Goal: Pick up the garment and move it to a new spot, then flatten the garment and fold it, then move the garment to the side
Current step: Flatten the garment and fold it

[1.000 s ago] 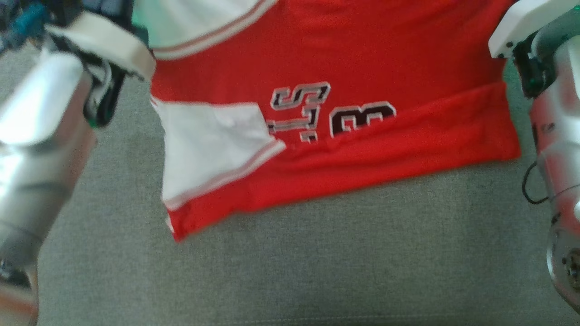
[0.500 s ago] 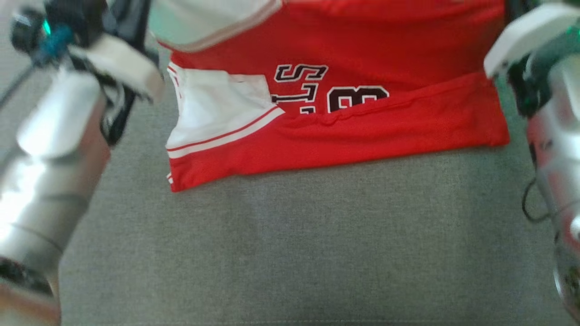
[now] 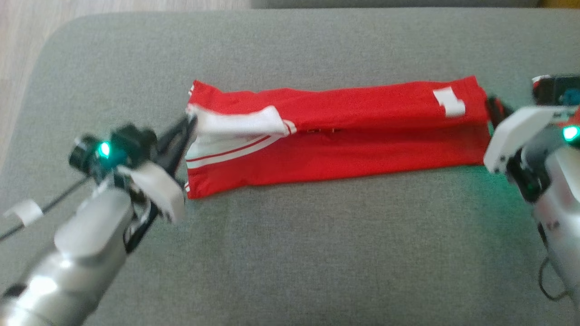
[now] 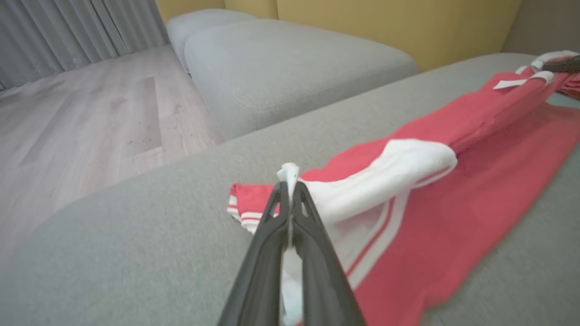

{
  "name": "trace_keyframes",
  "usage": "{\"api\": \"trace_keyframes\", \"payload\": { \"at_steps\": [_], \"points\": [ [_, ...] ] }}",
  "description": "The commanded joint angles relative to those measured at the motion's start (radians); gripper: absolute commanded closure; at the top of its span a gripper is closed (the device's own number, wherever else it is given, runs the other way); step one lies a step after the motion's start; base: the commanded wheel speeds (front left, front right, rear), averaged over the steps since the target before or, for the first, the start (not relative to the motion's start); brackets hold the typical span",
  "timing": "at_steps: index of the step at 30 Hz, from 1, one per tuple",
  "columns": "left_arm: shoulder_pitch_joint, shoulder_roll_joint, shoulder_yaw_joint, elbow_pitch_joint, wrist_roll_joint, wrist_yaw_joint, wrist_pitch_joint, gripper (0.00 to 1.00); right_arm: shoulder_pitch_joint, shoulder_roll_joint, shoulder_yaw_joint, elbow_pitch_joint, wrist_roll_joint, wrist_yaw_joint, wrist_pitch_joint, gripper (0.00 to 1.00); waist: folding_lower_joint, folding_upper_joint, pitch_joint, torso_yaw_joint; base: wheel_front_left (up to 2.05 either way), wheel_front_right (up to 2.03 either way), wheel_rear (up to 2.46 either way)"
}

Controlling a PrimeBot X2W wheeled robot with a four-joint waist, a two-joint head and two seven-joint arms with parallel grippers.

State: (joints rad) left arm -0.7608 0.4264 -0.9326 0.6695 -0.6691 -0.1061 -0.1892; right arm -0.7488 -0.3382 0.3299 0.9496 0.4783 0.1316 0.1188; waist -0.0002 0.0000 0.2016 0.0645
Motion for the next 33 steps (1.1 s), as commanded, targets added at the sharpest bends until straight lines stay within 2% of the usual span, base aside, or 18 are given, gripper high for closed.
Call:
{"api": "trace_keyframes", "payload": {
  "at_steps": [1,9,14,15,16,17,18,19,22,25,29,33],
  "points": [
    [-0.01,0.051,0.027,-0.03,-0.008,0.001,0.009,1.0,0.013,-0.028,0.027,-0.043,0.018,-0.001,0.021,1.0,0.0002,0.0,-0.011,-0.004,0.0,0.0,0.0],
    [0.093,0.088,-0.014,-0.107,-0.021,0.023,0.082,1.0,0.121,-0.098,0.104,-0.138,0.088,-0.001,0.158,1.0,0.0002,0.0,-0.038,-0.015,0.0,0.0,0.0],
    [0.12,0.097,-0.04,-0.124,-0.008,0.032,0.099,1.0,0.149,-0.13,0.127,-0.18,0.082,-0.001,0.203,1.0,0.0002,0.0,-0.042,-0.024,0.0,0.0,0.0],
    [0.126,0.097,-0.044,-0.124,-0.01,0.032,0.103,1.0,0.151,-0.134,0.123,-0.188,0.074,-0.001,0.191,0.56,0.0002,0.0,-0.042,-0.026,0.0,0.0,0.0],
    [0.132,0.096,-0.046,-0.123,-0.015,0.032,0.112,1.0,0.153,-0.132,0.109,-0.188,0.073,-0.001,0.179,0.0,0.0002,0.0,-0.042,-0.028,0.0,0.0,0.0],
    [0.135,0.096,-0.047,-0.124,-0.018,0.033,0.116,0.6,0.155,-0.129,0.1,-0.191,0.07,-0.001,0.168,0.0,0.0002,0.0,-0.043,-0.029,0.0,0.0,0.0],
    [0.136,0.096,-0.045,-0.126,-0.018,0.04,0.111,0.12,0.154,-0.124,0.088,-0.195,0.067,-0.001,0.152,0.0,0.0002,0.0,-0.044,-0.031,0.0,0.0,0.0],
    [0.136,0.096,-0.041,-0.129,-0.018,0.047,0.106,0.0,0.152,-0.118,0.074,-0.201,0.065,-0.001,0.132,0.0,0.0002,0.0,-0.045,-0.033,0.0,0.0,0.0],
    [0.131,0.095,-0.024,-0.137,-0.024,0.066,0.087,0.0,0.146,-0.103,0.043,-0.213,0.057,-0.001,0.079,0.0,0.0002,0.0,-0.05,-0.036,0.0,0.0,0.0],
    [0.122,0.087,0.026,-0.16,-0.055,0.098,0.042,0.0,0.121,-0.092,-0.009,-0.231,-0.019,-0.001,-0.067,0.0,0.0002,0.0,-0.064,-0.044,0.0,0.0,0.0],
    [0.114,0.062,0.13,-0.214,-0.098,0.17,-0.045,0.0,0.113,0.007,-0.091,-0.242,-0.071,-0.001,-0.224,0.0,0.0002,0.0,-0.095,-0.054,0.0,0.0,0.0],
    [0.149,0.029,0.262,-0.308,-0.1,0.232,-0.071,0.0,0.128,0.108,-0.148,-0.298,-0.12,-0.001,-0.333,0.0,0.0002,0.0,-0.118,-0.062,0.0,0.0,0.0]
  ]
}}
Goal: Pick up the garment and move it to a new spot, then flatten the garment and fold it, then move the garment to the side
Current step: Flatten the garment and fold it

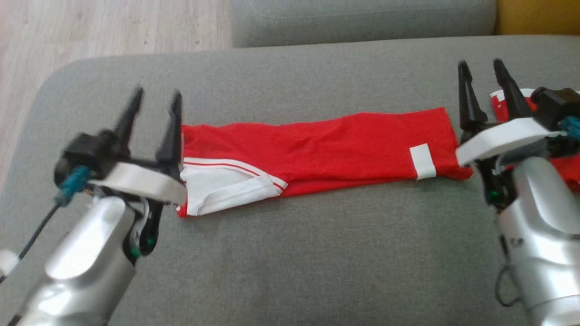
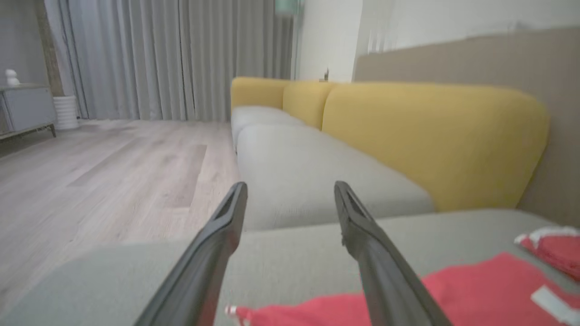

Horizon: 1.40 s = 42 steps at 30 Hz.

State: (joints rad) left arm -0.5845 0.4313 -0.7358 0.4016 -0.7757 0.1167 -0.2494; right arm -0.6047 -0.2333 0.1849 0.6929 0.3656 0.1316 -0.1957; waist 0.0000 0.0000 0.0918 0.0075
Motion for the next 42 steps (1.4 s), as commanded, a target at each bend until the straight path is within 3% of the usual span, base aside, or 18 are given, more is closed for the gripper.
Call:
{"api": "trace_keyframes", "payload": {
  "at_steps": [1,6,10,17,24,32,38,42],
  "points": [
    [-0.01,0.013,0.112,-0.08,0.024,0.022,-0.011,0.0,-0.007,0.03,-0.024,-0.062,-0.017,-0.001,-0.033,0.0,0.0,0.0,-0.012,-0.008,0.0,0.0,0.0],
    [0.138,-0.057,0.287,-0.229,0.171,0.077,-0.012,0.0,0.093,0.142,-0.1,-0.183,-0.106,-0.001,-0.062,0.0,0.0,0.0,-0.029,-0.012,0.0,0.0,0.0],
    [0.274,-0.122,0.348,-0.263,0.275,0.077,-0.012,0.0,0.22,0.178,-0.134,-0.3,-0.181,-0.001,-0.065,0.0,0.0,0.0,-0.038,-0.01,0.0,0.0,0.0],
    [0.426,-0.206,0.397,-0.228,0.395,0.02,-0.012,0.0,0.405,0.183,-0.08,-0.391,-0.133,-0.001,-0.066,0.0,0.0,0.0,-0.031,-0.002,0.0,0.0,0.0],
    [0.425,-0.269,0.475,-0.212,0.475,-0.046,-0.012,0.0,0.415,0.183,-0.117,-0.403,-0.184,-0.001,-0.066,0.0,0.0,0.0,0.009,0.025,0.0,0.0,0.0],
    [0.384,-0.303,0.511,-0.194,0.525,-0.099,-0.012,0.0,0.31,0.183,-0.284,-0.262,-0.259,-0.001,0.004,0.0,0.0,0.0,0.075,0.052,0.0,0.0,0.0],
    [0.353,-0.326,0.525,-0.175,0.556,-0.135,-0.012,0.0,0.181,0.183,-0.437,-0.043,-0.284,-0.001,0.048,0.0,0.0,0.0,0.123,0.083,0.0,0.0,0.0],
    [0.337,-0.338,0.537,-0.17,0.571,-0.152,-0.012,0.0,0.115,0.183,-0.486,0.089,-0.323,-0.001,0.036,0.0,0.0,0.0,0.145,0.099,0.0,0.0,0.0]
  ]
}}
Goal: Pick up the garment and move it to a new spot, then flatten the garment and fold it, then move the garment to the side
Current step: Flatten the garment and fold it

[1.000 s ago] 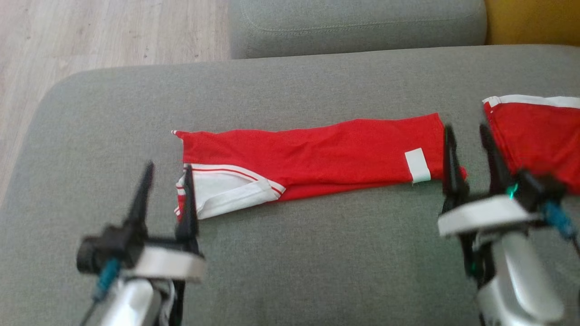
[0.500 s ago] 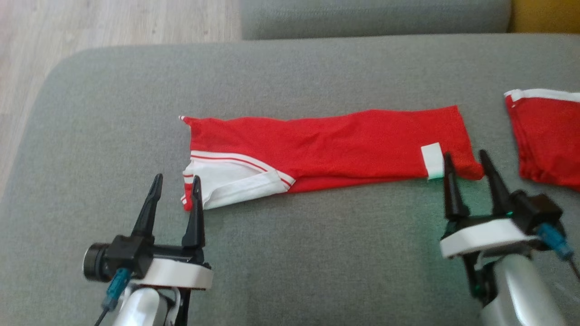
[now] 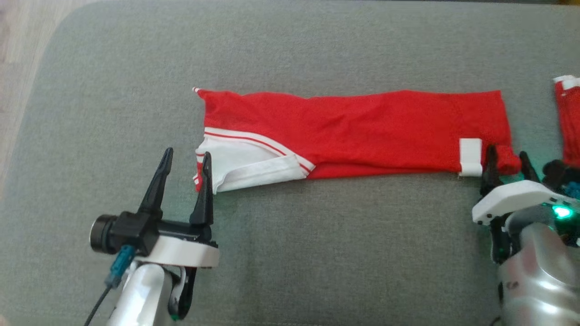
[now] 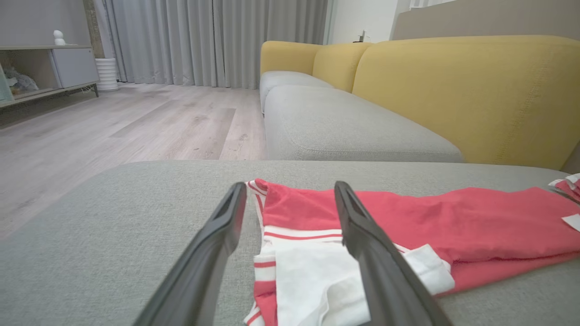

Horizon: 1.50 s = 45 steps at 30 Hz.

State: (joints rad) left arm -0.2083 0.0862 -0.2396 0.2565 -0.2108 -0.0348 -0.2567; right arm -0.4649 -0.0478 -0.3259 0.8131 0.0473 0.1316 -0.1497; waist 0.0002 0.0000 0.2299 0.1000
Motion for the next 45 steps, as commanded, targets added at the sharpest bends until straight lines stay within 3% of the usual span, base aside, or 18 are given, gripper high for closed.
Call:
{"api": "trace_keyframes", "payload": {
  "at_steps": [1,5,6,7,14,23,28,34,36,41,45],
  "points": [
    [-0.043,0.005,0.044,-0.024,0.009,-0.004,-0.005,0.0,-0.038,-0.002,0.021,-0.001,-0.013,-0.001,-0.012,0.0,-0.0002,0.0,0.01,0.009,0.0,0.0,0.0],
    [-0.053,-0.004,0.056,-0.019,0.02,-0.015,-0.005,0.0,-0.073,-0.002,0.006,0.112,-0.052,-0.001,-0.014,0.0,-0.0002,0.0,0.018,0.015,0.0,0.0,0.0],
    [-0.058,-0.005,0.057,-0.017,0.024,-0.019,-0.005,0.0,-0.081,-0.002,0.011,0.141,-0.053,-0.001,-0.012,0.2,-0.0002,0.0,0.019,0.016,0.0,0.0,0.0],
    [-0.063,-0.005,0.057,-0.015,0.028,-0.023,-0.005,0.0,-0.089,-0.002,0.013,0.164,-0.054,-0.001,-0.016,1.0,-0.0002,0.0,0.019,0.015,0.0,0.0,0.0],
    [-0.072,-0.005,0.093,-0.016,0.046,-0.031,-0.005,0.0,-0.123,-0.002,-0.055,0.192,-0.13,-0.001,-0.081,1.0,-0.0002,0.0,-0.008,-0.016,0.0,0.0,0.0],
    [-0.041,-0.018,0.1,-0.012,0.05,-0.042,-0.005,0.0,-0.097,-0.061,-0.257,0.023,-0.304,-0.001,-0.05,1.0,-0.0002,0.0,-0.072,-0.038,0.0,0.0,0.0],
    [-0.026,-0.025,0.101,-0.009,0.049,-0.043,-0.005,0.0,-0.112,-0.048,-0.264,-0.033,-0.285,-0.001,-0.01,1.0,-0.0002,0.0,-0.109,-0.03,0.0,0.0,0.0],
    [-0.006,-0.028,0.104,-0.003,0.05,-0.044,-0.005,0.0,-0.133,-0.011,-0.145,-0.074,-0.198,-0.001,0.016,1.0,-0.0002,0.0,-0.142,-0.023,0.0,0.0,0.0],
    [0.0,-0.029,0.103,-0.001,0.052,-0.045,-0.005,0.0,-0.136,-0.004,-0.063,-0.084,-0.129,-0.001,0.028,1.0,-0.0002,0.0,-0.155,-0.018,0.0,0.0,0.0],
    [0.002,-0.031,0.092,0.001,0.054,-0.05,-0.005,0.0,-0.121,-0.003,0.257,-0.135,0.162,-0.001,0.05,1.0,-0.0002,0.0,-0.175,0.007,0.0,0.0,0.0],
    [-0.003,-0.032,0.086,-0.003,0.056,-0.052,-0.005,0.0,-0.091,-0.003,0.463,-0.229,0.308,-0.001,0.07,1.0,-0.0002,0.0,-0.166,0.032,0.0,0.0,0.0]
  ]
}}
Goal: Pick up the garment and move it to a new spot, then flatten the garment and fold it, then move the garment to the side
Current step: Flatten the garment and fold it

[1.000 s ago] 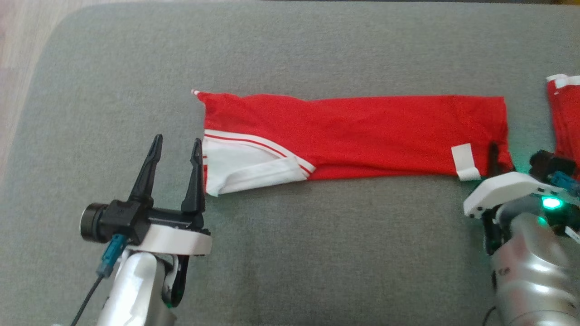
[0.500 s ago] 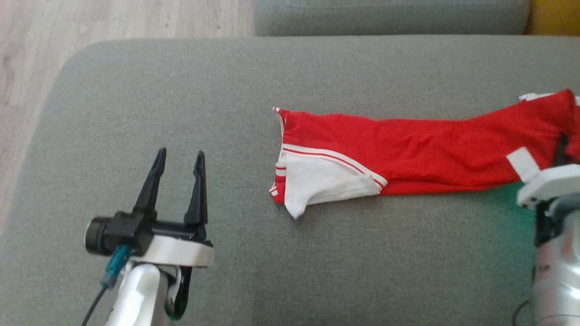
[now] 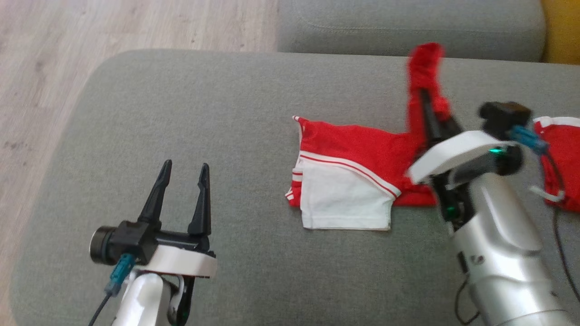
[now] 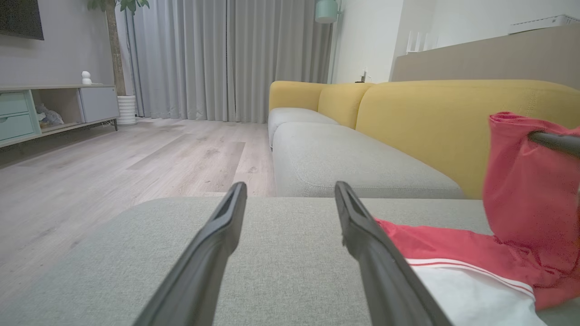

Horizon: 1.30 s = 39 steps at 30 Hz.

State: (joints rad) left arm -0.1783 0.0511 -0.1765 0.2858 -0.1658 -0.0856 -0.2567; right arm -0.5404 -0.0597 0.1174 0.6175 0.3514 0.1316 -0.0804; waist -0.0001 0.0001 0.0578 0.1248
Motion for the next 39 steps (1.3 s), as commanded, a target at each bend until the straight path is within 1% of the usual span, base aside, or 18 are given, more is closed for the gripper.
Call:
{"api": "trace_keyframes", "payload": {
  "at_steps": [1,4,8,15,22,23,24,26,27,30,33,34,36,37,39],
  "points": [
    [-0.035,0.002,0.022,-0.034,0.011,-0.002,-0.005,0.0,-0.012,0.009,0.064,-0.051,0.039,-0.001,0.009,1.0,0.0001,-0.0001,0.012,0.013,0.0,0.0,0.0],
    [-0.047,0.002,0.016,-0.045,0.013,-0.004,-0.005,0.0,-0.015,0.009,0.167,-0.077,0.079,-0.001,0.012,1.0,0.0001,-0.0001,0.035,0.037,0.0,0.0,0.0],
    [-0.064,0.001,0.002,-0.043,0.016,-0.008,-0.005,0.0,-0.025,0.009,0.256,-0.059,0.106,-0.001,-0.001,1.0,0.0001,-0.0001,0.06,0.073,0.0,0.0,0.0],
    [-0.077,0.0,-0.015,-0.037,0.009,-0.008,-0.005,0.0,-0.009,0.009,0.335,0.05,0.121,-0.001,-0.075,1.0,0.0001,-0.0001,0.077,0.129,0.0,0.0,0.0],
    [-0.074,-0.001,-0.029,-0.03,0.003,-0.007,-0.005,0.0,-0.009,0.009,0.4,0.155,0.177,-0.001,-0.121,1.0,0.0001,-0.0001,0.083,0.156,0.0,0.0,0.0],
    [-0.074,-0.001,-0.03,-0.029,0.002,-0.007,-0.005,0.0,-0.008,0.009,0.427,0.158,0.2,-0.001,-0.116,0.37,0.0001,-0.0001,0.084,0.158,0.0,0.0,0.0],
    [-0.074,-0.001,-0.032,-0.027,0.001,-0.007,-0.005,0.0,-0.006,0.009,0.467,0.149,0.231,-0.001,-0.102,0.0,0.0001,-0.0001,0.084,0.159,0.0,0.0,0.0],
    [-0.073,-0.001,-0.034,-0.018,-0.002,-0.008,-0.005,0.0,-0.012,0.009,0.524,0.12,0.294,-0.001,-0.1,0.0,0.0001,-0.0001,0.082,0.156,0.0,0.0,0.0],
    [-0.069,-0.001,-0.028,-0.011,-0.002,-0.007,-0.005,0.0,-0.033,0.009,0.535,0.125,0.311,-0.001,-0.123,0.0,0.0001,-0.0001,0.075,0.143,0.0,0.0,0.0],
    [-0.062,0.002,-0.015,-0.009,0.002,-0.006,-0.005,0.0,-0.065,0.009,0.518,0.151,0.315,-0.001,-0.151,0.0,0.0001,-0.0001,0.062,0.114,0.0,0.0,0.0],
    [-0.052,0.006,-0.004,-0.01,0.003,-0.008,-0.005,0.0,-0.092,0.009,0.466,0.187,0.273,-0.001,-0.171,0.0,0.0001,-0.0001,0.044,0.08,0.0,0.0,0.0],
    [-0.052,0.006,-0.004,-0.01,0.003,-0.008,-0.005,0.0,-0.092,0.009,0.466,0.187,0.273,-0.001,-0.171,0.0,0.0001,-0.0001,0.044,0.08,0.0,0.0,0.0],
    [-0.045,0.009,0.001,-0.004,-0.002,-0.012,-0.005,0.0,-0.098,0.009,0.424,0.192,0.24,-0.001,-0.178,0.0,0.0001,-0.0001,0.032,0.055,0.0,0.0,0.0],
    [-0.041,0.012,0.006,-0.004,-0.001,-0.012,-0.005,0.0,-0.101,0.009,0.398,0.195,0.206,-0.001,-0.179,0.0,0.0001,-0.0001,0.027,0.04,0.0,0.0,0.0],
    [-0.033,0.017,0.019,-0.005,-0.001,-0.01,-0.005,0.0,-0.099,0.009,0.312,0.176,0.116,-0.001,-0.18,0.0,0.0001,-0.0001,0.017,0.008,0.0,0.0,0.0]
  ]
}}
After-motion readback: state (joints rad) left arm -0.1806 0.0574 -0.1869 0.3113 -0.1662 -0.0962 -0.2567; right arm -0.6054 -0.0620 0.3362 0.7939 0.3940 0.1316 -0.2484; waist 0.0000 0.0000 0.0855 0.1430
